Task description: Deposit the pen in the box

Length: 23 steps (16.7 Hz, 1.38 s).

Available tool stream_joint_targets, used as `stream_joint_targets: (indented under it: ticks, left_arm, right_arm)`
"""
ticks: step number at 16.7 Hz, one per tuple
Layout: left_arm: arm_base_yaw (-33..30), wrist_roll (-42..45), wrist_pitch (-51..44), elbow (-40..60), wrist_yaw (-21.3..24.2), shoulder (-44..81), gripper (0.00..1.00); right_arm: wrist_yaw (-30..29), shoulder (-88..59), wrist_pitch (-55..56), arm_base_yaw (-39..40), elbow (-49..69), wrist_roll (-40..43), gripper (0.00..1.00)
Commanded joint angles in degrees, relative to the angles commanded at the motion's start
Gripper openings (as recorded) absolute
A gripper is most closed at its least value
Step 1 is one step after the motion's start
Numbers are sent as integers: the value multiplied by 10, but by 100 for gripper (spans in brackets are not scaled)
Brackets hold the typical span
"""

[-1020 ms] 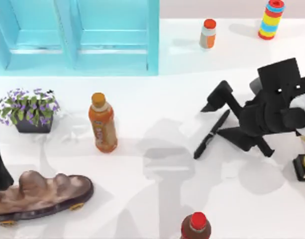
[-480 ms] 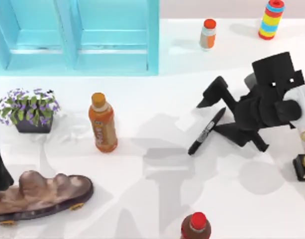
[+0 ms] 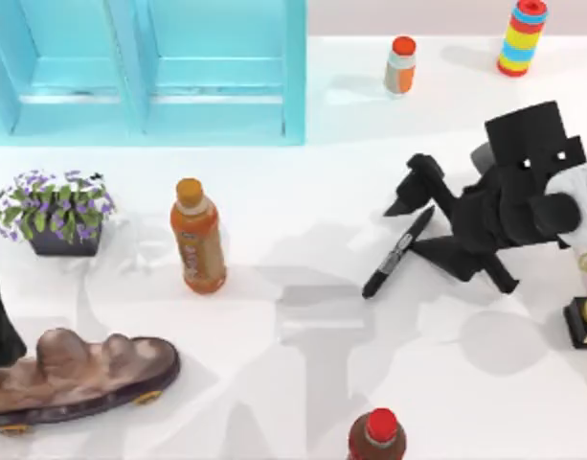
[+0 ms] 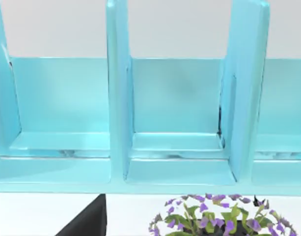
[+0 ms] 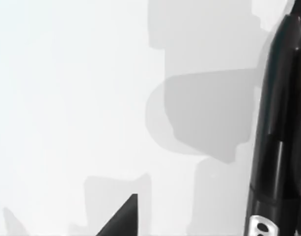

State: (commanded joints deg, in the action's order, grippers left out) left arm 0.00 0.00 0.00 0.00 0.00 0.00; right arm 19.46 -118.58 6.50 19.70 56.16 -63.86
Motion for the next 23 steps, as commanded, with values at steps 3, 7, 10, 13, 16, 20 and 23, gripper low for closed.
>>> stream_joint_targets:
  ticks: [3,7,10,13,16,20,23]
  left_arm:
    - [0,0,0,0,0,0,100]
    - [0,0,0,0,0,0,100]
    - [0,0,0,0,0,0,100]
    - [0,0,0,0,0,0,100]
    - [0,0,0,0,0,0,100]
    - [0,0,0,0,0,0,100]
    - [0,0,0,0,0,0,100]
  right_arm:
    - [0,0,0,0,0,0,40]
    - [0,0,0,0,0,0,10]
    - [0,0,0,0,0,0,0]
    - [0,0,0,0,0,0,0]
    - [0,0,0,0,0,0,0]
    - [8,56,-59,-12,18,4,0]
    - [9,91,-121,-12,44,5,0]
